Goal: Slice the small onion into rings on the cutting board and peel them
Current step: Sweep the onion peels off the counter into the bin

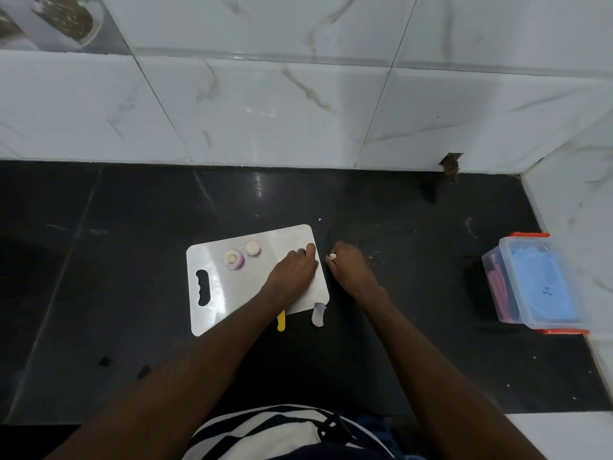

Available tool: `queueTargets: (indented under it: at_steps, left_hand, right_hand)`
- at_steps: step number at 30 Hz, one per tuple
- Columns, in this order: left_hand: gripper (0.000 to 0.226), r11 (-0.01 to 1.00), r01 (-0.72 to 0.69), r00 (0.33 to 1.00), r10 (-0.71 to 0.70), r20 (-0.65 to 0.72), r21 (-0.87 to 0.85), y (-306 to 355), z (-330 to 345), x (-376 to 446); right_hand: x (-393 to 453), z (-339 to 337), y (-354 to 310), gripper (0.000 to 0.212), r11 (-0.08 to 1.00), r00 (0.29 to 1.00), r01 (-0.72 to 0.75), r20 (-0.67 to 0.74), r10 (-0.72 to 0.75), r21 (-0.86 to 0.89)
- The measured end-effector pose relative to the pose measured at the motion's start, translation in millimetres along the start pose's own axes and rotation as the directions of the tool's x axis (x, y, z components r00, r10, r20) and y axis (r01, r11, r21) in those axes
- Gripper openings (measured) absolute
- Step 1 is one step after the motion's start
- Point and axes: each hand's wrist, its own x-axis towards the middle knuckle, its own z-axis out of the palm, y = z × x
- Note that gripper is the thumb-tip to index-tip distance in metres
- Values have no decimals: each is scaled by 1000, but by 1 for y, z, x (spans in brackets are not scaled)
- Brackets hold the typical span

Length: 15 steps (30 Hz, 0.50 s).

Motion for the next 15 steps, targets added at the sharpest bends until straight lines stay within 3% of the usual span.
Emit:
queueTargets:
  at_steps: [4, 8, 15]
  left_hand:
    - [17, 957, 1, 999, 9, 32, -289, 5, -3, -7]
    - [22, 755, 129, 981, -191, -27, -642, -4, -4, -20]
    - [12, 738, 55, 990, -130, -62, -672, -12, -7, -53]
  right_hand:
    - [-14, 7, -6, 17, 997, 999, 46, 27, -45, -59]
    - [-26, 10, -3, 12, 996, 996, 89, -21, -89, -31]
    - [-40, 9, 0, 9, 996, 992, 64, -116, -56, 68]
